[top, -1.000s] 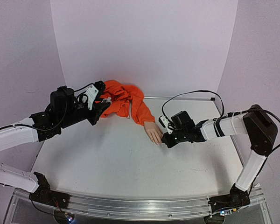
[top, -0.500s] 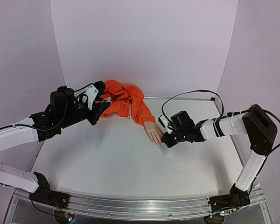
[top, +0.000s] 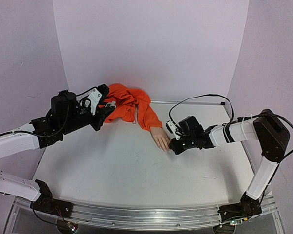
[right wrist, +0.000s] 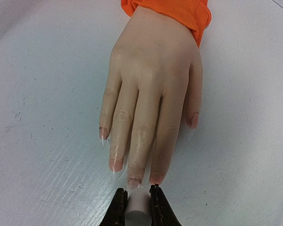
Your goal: Paint the nails
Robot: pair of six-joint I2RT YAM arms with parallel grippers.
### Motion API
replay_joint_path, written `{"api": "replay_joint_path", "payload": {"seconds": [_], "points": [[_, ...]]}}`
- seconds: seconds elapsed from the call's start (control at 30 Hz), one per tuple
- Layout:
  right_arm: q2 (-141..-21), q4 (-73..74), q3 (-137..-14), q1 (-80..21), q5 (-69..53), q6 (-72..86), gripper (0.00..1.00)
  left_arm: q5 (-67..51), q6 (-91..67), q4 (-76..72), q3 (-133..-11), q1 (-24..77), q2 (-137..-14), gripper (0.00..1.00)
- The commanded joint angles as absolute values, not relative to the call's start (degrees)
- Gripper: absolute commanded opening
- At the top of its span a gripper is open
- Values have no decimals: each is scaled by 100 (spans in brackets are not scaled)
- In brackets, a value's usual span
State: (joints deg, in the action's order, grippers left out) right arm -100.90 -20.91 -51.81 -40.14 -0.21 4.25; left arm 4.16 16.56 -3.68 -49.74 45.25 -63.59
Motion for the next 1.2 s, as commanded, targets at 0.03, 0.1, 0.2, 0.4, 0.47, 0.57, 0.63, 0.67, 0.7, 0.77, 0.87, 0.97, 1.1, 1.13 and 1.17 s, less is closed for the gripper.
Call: {"api": "replay_joint_path", "payload": {"seconds": [0.03, 0.1, 0.2, 0.4, 0.47, 0.57, 0.63, 0.67, 0.7, 0.77, 0.87, 0.97, 1.1, 1.13, 1.17], "points": [[-10011, -1995, -5243, -3984, -191, 387, 0, 376, 1652, -724, -5013, 4485, -6153, 0], [-10011, -1995, -5218, -3983, -194, 394, 0, 377, 1652, -725, -5018, 4489, -6157, 0], [-9982, -1979, -5190, -3985, -164, 412, 0, 378, 1651, -722, -5018, 4485, -6144, 0], [-9962, -1898, -5205, -3985, -166, 413, 0, 378, 1648, -722, -5018, 4488, -6149, 0], [-9967, -1852, -5219, -3987, -158, 422, 0, 377, 1644, -725, -5018, 4482, -6150, 0], [-9930, -1796, -5223, -3983, -167, 430, 0, 377, 1650, -723, -5018, 4483, -6153, 0], [-9879, -1776, -5197, -3984, -152, 431, 0, 370, 1650, -722, -5025, 4479, -6152, 0], [-9860, -1769, -5188, -3984, -150, 424, 0, 365, 1644, -721, -5027, 4486, -6159, 0], [-9849, -1767, -5186, -3983, -149, 429, 0, 360, 1644, -723, -5027, 4483, -6167, 0], [-9859, -1754, -5194, -3981, -170, 424, 0, 352, 1645, -722, -5031, 4482, -6169, 0], [-9861, -1740, -5203, -3982, -183, 429, 0, 352, 1644, -724, -5027, 4489, -6159, 0], [-9846, -1716, -5203, -3983, -219, 423, 0, 339, 1635, -719, -5019, 4478, -6145, 0], [-9792, -1682, -5194, -3982, -232, 422, 0, 333, 1630, -721, -5021, 4478, -6135, 0], [-9784, -1667, -5194, -3981, -237, 420, 0, 332, 1628, -722, -5025, 4484, -6135, 0], [-9775, -1654, -5194, -3981, -237, 415, 0, 332, 1626, -716, -5027, 4488, -6131, 0]]}}
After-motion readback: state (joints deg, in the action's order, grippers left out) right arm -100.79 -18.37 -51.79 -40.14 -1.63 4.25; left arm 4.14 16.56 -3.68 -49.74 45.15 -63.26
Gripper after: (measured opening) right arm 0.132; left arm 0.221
